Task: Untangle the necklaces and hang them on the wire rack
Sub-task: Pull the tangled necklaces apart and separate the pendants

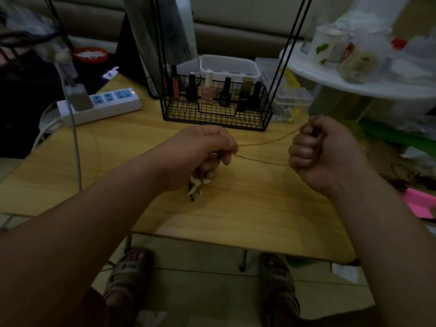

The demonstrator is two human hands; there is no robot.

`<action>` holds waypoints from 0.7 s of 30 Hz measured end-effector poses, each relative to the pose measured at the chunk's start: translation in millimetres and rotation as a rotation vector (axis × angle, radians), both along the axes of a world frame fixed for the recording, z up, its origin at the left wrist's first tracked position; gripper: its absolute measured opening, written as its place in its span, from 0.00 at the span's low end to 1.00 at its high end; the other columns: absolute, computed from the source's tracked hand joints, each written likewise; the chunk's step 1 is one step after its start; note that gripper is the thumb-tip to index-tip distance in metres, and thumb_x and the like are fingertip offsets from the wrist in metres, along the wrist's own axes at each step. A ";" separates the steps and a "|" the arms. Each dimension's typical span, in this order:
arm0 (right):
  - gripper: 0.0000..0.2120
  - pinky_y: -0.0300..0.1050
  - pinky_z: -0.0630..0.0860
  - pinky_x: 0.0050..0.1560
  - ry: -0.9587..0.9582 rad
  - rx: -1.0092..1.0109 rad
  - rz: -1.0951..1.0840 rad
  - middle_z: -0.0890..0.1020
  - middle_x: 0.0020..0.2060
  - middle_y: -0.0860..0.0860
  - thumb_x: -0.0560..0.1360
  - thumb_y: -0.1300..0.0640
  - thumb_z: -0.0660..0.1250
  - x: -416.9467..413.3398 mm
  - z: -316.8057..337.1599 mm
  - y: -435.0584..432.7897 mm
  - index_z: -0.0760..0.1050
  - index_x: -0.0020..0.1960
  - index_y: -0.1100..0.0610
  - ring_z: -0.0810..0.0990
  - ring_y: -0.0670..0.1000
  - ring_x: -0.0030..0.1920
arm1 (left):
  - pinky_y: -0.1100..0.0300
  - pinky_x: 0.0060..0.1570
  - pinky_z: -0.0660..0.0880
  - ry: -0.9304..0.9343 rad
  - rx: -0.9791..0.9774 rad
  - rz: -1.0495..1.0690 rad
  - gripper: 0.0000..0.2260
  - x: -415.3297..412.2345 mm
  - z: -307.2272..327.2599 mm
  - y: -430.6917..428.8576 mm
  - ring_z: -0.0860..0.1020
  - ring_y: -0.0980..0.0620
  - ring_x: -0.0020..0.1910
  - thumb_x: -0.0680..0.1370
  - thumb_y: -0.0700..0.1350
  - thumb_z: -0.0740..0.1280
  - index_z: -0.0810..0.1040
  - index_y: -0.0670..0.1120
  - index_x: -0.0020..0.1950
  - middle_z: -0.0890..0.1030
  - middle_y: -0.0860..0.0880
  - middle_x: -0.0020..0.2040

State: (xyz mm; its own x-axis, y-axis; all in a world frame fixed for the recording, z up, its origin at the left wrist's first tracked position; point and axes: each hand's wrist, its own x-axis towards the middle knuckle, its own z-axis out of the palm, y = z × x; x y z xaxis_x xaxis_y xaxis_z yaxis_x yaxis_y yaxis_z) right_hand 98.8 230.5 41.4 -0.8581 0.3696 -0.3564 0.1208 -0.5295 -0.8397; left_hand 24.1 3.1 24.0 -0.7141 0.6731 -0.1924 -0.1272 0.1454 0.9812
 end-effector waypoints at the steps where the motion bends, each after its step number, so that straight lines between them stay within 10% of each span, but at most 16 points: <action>1: 0.16 0.36 0.57 0.23 -0.002 -0.016 0.007 0.65 0.27 0.46 0.82 0.53 0.55 -1.0 -1.1 1.0 0.67 0.35 0.52 0.63 0.45 0.24 | 0.58 0.30 0.70 -0.047 0.017 0.006 0.09 -1.6 2.2 -2.8 0.65 0.54 0.27 0.84 0.45 0.63 0.76 0.44 0.45 0.77 0.47 0.38; 8: 0.04 0.37 0.54 0.25 0.077 -0.179 0.016 0.64 0.28 0.45 0.66 0.57 0.60 -7.4 -8.0 8.9 0.67 0.34 0.53 0.60 0.44 0.25 | 0.54 0.38 0.78 -0.340 0.202 -0.184 0.24 -19.2 15.5 -32.4 0.70 0.49 0.30 0.81 0.61 0.60 0.70 0.44 0.34 0.77 0.43 0.37; 12: 0.04 0.37 0.55 0.25 0.066 -0.199 -0.042 0.64 0.28 0.44 0.67 0.57 0.60 -16.7 -16.5 16.0 0.67 0.33 0.53 0.60 0.44 0.25 | 0.46 0.52 0.80 -0.303 0.234 -0.202 0.19 -27.0 18.0 -48.5 0.77 0.48 0.37 0.82 0.57 0.61 0.77 0.42 0.43 0.78 0.45 0.38; 21: 0.11 0.38 0.70 0.30 -0.098 0.079 -0.124 0.71 0.27 0.47 0.83 0.57 0.59 -37.9 -23.0 5.9 0.73 0.42 0.55 0.73 0.46 0.30 | 0.58 0.36 0.74 0.421 -0.412 0.288 0.09 -47.9 -1.0 -54.8 0.78 0.51 0.40 0.84 0.42 0.63 0.82 0.53 0.57 0.82 0.49 0.45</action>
State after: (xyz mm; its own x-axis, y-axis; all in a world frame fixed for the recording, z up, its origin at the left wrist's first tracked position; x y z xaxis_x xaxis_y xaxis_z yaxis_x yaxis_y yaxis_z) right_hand 61.0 236.3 18.3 -0.7668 0.5007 -0.4017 0.1417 -0.4783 -0.8667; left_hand -23.8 -51.7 23.0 -0.9255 0.3744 -0.0579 0.1657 0.5377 0.8267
